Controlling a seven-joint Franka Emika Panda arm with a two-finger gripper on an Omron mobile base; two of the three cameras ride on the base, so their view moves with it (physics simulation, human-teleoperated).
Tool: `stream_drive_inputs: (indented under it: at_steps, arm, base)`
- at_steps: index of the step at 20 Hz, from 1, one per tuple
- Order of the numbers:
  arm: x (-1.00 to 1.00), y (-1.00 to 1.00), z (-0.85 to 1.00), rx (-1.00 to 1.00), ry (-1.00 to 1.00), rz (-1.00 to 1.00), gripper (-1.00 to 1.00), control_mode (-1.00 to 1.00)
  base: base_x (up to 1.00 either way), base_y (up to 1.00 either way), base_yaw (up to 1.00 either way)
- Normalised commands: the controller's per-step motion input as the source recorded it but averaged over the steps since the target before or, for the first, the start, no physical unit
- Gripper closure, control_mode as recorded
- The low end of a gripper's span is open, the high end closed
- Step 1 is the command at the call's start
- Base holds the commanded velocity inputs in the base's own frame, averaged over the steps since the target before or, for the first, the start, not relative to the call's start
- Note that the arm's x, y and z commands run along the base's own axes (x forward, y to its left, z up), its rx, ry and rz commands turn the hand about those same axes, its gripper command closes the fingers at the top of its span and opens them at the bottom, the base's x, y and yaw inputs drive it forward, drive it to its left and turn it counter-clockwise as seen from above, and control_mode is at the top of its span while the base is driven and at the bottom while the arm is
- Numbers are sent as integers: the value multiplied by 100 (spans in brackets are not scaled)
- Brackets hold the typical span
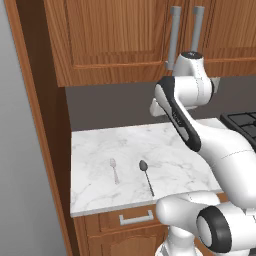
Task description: Take the fork and place it on the left side of the plate. Then take the spoon and place it on the right side of the plate. Make sure they're directly next to the plate.
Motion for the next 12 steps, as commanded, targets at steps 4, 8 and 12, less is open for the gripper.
stream_drive_inputs:
  at_steps: [4, 8, 12]
  arm:
    - [0, 19, -9, 0, 0, -1, -100, -100]
    - [0, 48, -30, -2, 0, -2, -100, -100]
    - [0, 46, -36, 0, 0, -1, -100, -100]
  base:
    - [0, 0, 0]
    - [0, 0, 0]
    - [0, 0, 0]
